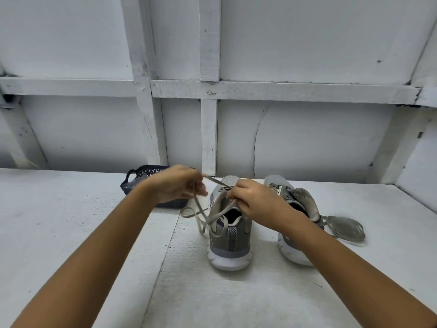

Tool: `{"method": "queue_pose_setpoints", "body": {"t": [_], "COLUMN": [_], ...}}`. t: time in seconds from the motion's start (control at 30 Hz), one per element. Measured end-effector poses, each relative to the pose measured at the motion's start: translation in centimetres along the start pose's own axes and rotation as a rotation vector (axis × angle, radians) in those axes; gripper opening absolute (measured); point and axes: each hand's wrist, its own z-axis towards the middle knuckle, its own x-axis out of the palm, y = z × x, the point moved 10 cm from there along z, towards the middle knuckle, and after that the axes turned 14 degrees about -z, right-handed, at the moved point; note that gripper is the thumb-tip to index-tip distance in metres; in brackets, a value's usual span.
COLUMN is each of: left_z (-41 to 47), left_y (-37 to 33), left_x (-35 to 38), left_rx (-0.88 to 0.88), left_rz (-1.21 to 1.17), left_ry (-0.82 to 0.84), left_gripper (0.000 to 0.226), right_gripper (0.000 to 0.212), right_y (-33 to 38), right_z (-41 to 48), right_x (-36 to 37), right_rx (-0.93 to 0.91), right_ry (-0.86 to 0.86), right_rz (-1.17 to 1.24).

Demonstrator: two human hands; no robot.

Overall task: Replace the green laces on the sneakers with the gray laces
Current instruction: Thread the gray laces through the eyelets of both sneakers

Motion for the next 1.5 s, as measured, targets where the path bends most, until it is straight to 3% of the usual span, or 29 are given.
{"method": "queue_pose_setpoints", "body": {"t": [0.1,0.2,0.3,0.33,0.43,0.53,0.7,0.83,0.97,1.13,1.33,1.43,1.5], "left_z": [-0.8,-1.9,-2.6,-2.6,-2.3,-1.9,-0.6,1.1,1.5,1.6,1.8,2.4,3.0], "left_y": [-3.3,-6.7,-7.9,-8.1,-9.1,-9.8,-9.4,-5.6,-1.4,-1.6,-0.9,-0.1,0.7], "left_x": [-0.6,-0.8,0.2,0.2,0.3,0.6,-0.3,-0.8,1.8,2.2,1.8,1.1,0.2], "left_rx": [0.080,0.158,0.081,0.094,0.235,0.342,0.348,0.203,0.024,0.066,0.049,0.060,0.080], "left_rz": [-0.500,-0.714,-0.890,-0.892,-0.816,-0.828,-0.929,-0.645,-0.370,-0.355,-0.412,-0.459,-0.504], "left_ry": [0.132,0.333,0.558,0.552,0.415,0.302,0.198,0.065,0.166,0.153,0.179,0.077,-0.035], "left_gripper": [0.014,0.017,0.030,0.032,0.026,0.021,0.017,0.036,0.042,0.015,0.019,0.015,0.014], "right_gripper": [0.039,0.048,0.037,0.032,0.046,0.037,0.027,0.027,0.028,0.029,0.028,0.021,0.019], "right_y": [0.7,0.6,-0.1,0.1,2.5,4.7,4.3,1.1,-3.2,-6.9,-8.6,-7.8,-7.2], "right_z": [0.0,0.4,1.3,1.7,3.3,4.7,6.2,6.7,7.8,8.5,9.4,9.2,8.4], "right_x": [0.9,1.1,-0.3,-0.8,-1.3,-0.8,1.0,-0.7,-1.6,0.1,1.2,2.3,3.8], "right_rx": [-0.033,0.052,0.203,0.206,0.101,0.027,0.162,0.307,0.470,0.604,0.639,0.589,0.566], "right_ry": [0.134,0.202,0.132,0.124,0.222,0.268,0.304,0.230,0.067,0.032,-0.016,0.117,0.286], "right_rz": [0.070,0.248,0.470,0.514,0.532,0.506,0.733,1.227,1.524,1.515,1.443,1.293,1.040]}}
